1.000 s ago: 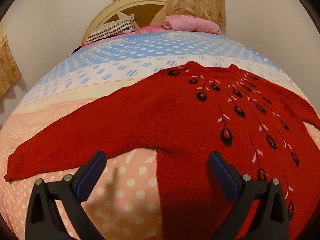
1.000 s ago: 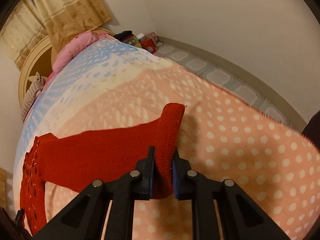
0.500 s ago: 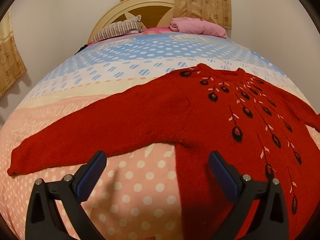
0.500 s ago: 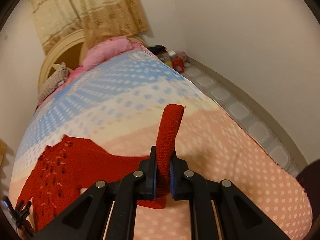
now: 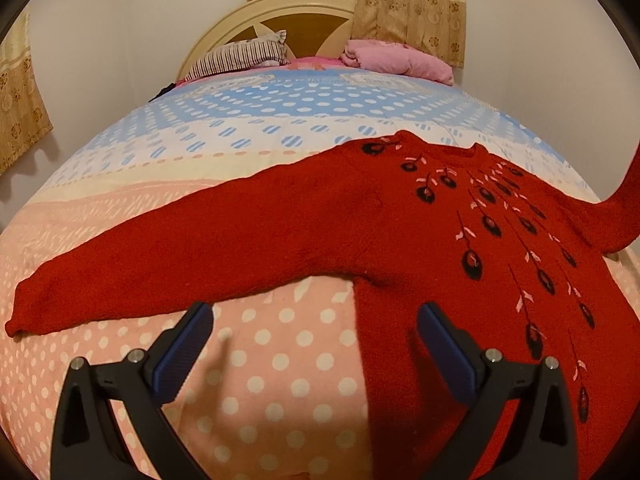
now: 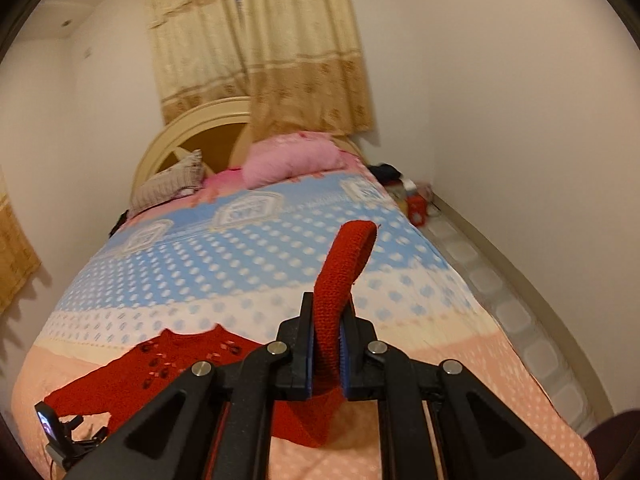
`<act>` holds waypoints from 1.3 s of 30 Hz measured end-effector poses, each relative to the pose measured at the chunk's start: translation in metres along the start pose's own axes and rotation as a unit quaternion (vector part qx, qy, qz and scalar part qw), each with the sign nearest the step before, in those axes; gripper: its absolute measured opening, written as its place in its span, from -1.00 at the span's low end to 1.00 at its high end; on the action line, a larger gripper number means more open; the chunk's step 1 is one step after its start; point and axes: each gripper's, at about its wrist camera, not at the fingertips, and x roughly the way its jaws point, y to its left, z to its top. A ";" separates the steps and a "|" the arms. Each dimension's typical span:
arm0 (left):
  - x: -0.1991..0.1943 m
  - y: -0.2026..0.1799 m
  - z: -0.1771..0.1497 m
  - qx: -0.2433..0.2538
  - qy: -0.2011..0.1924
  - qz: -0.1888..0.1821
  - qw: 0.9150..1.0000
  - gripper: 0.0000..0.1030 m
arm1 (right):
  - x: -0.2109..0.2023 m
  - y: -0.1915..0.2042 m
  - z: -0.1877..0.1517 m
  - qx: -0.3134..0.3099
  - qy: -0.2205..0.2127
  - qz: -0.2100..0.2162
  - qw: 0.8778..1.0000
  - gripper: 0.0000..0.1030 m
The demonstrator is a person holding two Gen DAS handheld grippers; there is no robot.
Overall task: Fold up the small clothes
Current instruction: 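Lift the sleeve with the right tool and carry it across the body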
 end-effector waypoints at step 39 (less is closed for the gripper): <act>0.012 0.020 -0.012 -0.025 0.031 -0.014 0.999 1.00 | 0.167 0.360 -0.200 -0.243 0.167 0.254 0.921 -0.81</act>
